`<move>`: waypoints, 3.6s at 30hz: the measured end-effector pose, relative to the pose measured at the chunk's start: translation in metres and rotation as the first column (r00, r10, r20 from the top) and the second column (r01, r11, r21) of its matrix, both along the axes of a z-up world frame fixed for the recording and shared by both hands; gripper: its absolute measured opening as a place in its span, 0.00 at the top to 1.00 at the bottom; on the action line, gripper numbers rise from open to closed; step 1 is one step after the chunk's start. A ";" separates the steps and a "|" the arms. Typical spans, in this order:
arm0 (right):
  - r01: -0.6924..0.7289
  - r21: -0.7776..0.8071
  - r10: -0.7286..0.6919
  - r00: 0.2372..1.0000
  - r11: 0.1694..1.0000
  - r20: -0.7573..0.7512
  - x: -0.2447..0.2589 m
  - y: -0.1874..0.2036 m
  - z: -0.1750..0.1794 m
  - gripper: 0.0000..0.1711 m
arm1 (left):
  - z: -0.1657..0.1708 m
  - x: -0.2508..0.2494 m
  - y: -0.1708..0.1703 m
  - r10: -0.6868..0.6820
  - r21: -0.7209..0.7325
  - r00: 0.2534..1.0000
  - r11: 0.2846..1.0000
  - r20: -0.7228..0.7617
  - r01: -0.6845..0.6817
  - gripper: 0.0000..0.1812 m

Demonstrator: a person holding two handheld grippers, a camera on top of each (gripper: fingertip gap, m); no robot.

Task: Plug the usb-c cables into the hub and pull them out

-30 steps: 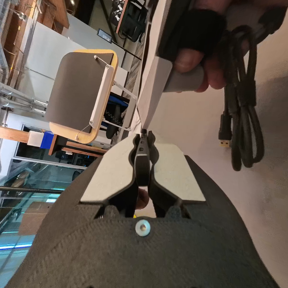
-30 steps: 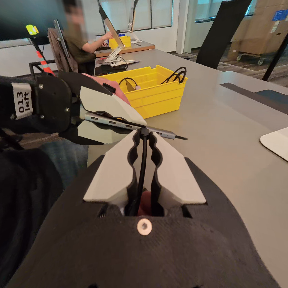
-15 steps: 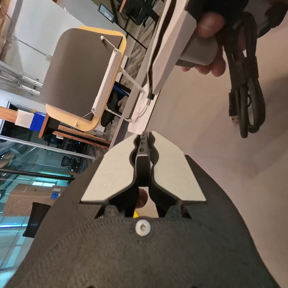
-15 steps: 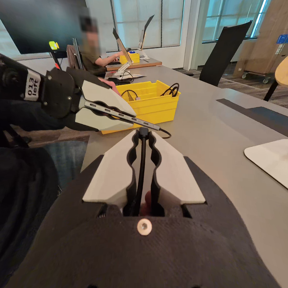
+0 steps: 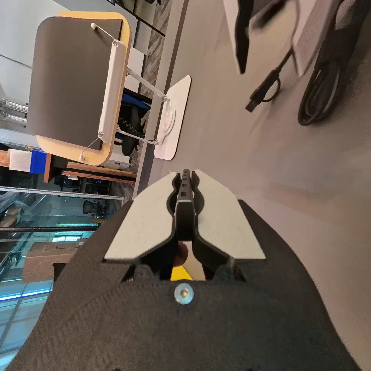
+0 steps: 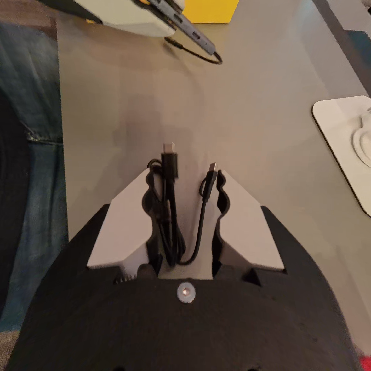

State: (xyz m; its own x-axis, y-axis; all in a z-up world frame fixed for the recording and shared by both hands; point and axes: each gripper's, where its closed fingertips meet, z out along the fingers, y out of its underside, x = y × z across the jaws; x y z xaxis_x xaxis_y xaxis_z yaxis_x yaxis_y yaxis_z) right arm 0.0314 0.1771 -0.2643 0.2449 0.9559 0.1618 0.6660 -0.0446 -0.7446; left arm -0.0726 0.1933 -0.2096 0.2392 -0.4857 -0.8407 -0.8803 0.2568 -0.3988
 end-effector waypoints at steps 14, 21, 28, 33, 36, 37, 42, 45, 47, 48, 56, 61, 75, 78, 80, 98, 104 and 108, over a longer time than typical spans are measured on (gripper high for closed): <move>0.073 -0.108 -0.043 0.965 0.992 0.260 0.033 0.000 -0.052 0.86 | -0.002 0.002 -0.006 -0.025 -0.013 0.999 1.000 -0.032 0.024 0.94; 0.083 -0.014 -0.081 0.992 0.996 0.101 0.047 0.002 0.031 0.89 | 0.000 -0.004 -0.003 -0.013 -0.009 1.000 1.000 -0.016 0.013 0.94; 0.256 0.131 -0.264 0.964 0.958 0.044 0.157 0.049 0.128 0.88 | 0.007 -0.007 -0.001 -0.006 -0.001 1.000 1.000 -0.003 0.006 0.94; 0.342 0.058 -0.347 0.921 0.938 0.176 0.248 0.083 0.109 0.87 | 0.005 -0.005 -0.003 -0.015 -0.008 1.000 1.000 -0.012 0.015 0.94; 0.357 -0.051 -0.333 0.907 0.933 0.258 0.280 0.091 0.074 0.87 | 0.003 -0.003 -0.003 -0.022 -0.007 1.000 1.000 -0.020 0.022 0.94; 0.354 -0.083 -0.318 0.905 0.932 0.282 0.287 0.093 0.062 0.87 | 0.003 -0.002 -0.004 -0.024 -0.010 0.999 1.000 -0.020 0.024 0.94; 0.409 -0.186 -0.295 0.846 0.894 0.443 0.321 0.101 0.007 0.75 | 0.000 0.000 -0.004 -0.030 -0.021 0.999 0.999 -0.024 0.030 0.94; 0.440 -0.099 -0.337 0.797 0.893 0.501 0.335 0.108 0.014 0.69 | -0.001 0.000 -0.004 -0.031 -0.025 0.999 0.999 -0.026 0.030 0.94; 0.462 -0.050 -0.377 0.777 0.885 0.504 0.338 0.110 0.032 0.68 | -0.002 0.001 -0.004 -0.033 -0.029 0.999 0.999 -0.024 0.032 0.94; 0.469 -0.003 -0.405 0.765 0.883 0.501 0.339 0.112 0.044 0.68 | -0.002 0.001 -0.004 -0.034 -0.028 0.999 0.999 -0.022 0.034 0.94; 0.128 0.325 -0.195 0.964 0.937 0.181 0.171 0.051 0.153 0.76 | 0.003 0.008 -0.006 -0.018 -0.047 1.000 0.999 0.006 0.018 0.94; -0.212 0.441 0.181 0.977 0.872 0.113 0.019 -0.035 0.141 0.81 | 0.009 0.020 -0.013 -0.051 -0.044 0.998 0.998 0.025 0.052 0.94; -0.427 0.700 0.403 0.890 0.573 0.213 -0.093 -0.073 0.106 0.97 | 0.009 0.034 -0.031 -0.138 -0.085 0.990 0.987 0.024 0.139 0.94; -0.440 0.661 0.434 0.881 0.608 0.187 -0.093 -0.076 0.102 0.94 | 0.006 0.034 -0.033 -0.154 -0.093 0.988 0.984 0.006 0.154 0.94; -0.461 0.632 0.459 0.870 0.623 0.182 -0.091 -0.080 0.099 0.93 | 0.006 0.037 -0.035 -0.164 -0.093 0.986 0.982 -0.001 0.164 0.94; -0.257 0.658 0.324 0.946 0.708 0.021 -0.063 -0.056 0.132 0.97 | 0.033 0.029 -0.022 -0.111 0.043 0.993 0.993 0.049 0.109 0.78; -0.076 0.679 0.179 0.980 0.730 -0.082 -0.005 -0.032 0.169 0.98 | 0.046 0.019 -0.015 -0.085 0.073 0.994 0.994 0.071 0.080 0.80; 0.046 0.705 0.047 0.993 0.708 -0.112 0.048 -0.012 0.195 0.97 | 0.047 0.016 -0.013 -0.073 0.080 0.995 0.995 0.070 0.067 0.80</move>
State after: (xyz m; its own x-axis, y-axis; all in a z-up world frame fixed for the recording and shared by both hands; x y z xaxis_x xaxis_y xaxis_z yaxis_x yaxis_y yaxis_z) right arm 0.0796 0.1652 -0.0690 0.3051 0.5742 0.7598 0.5757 0.5243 -0.6274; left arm -0.0565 0.1803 -0.1628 0.2691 -0.4379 -0.8578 -0.8283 0.3492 -0.4381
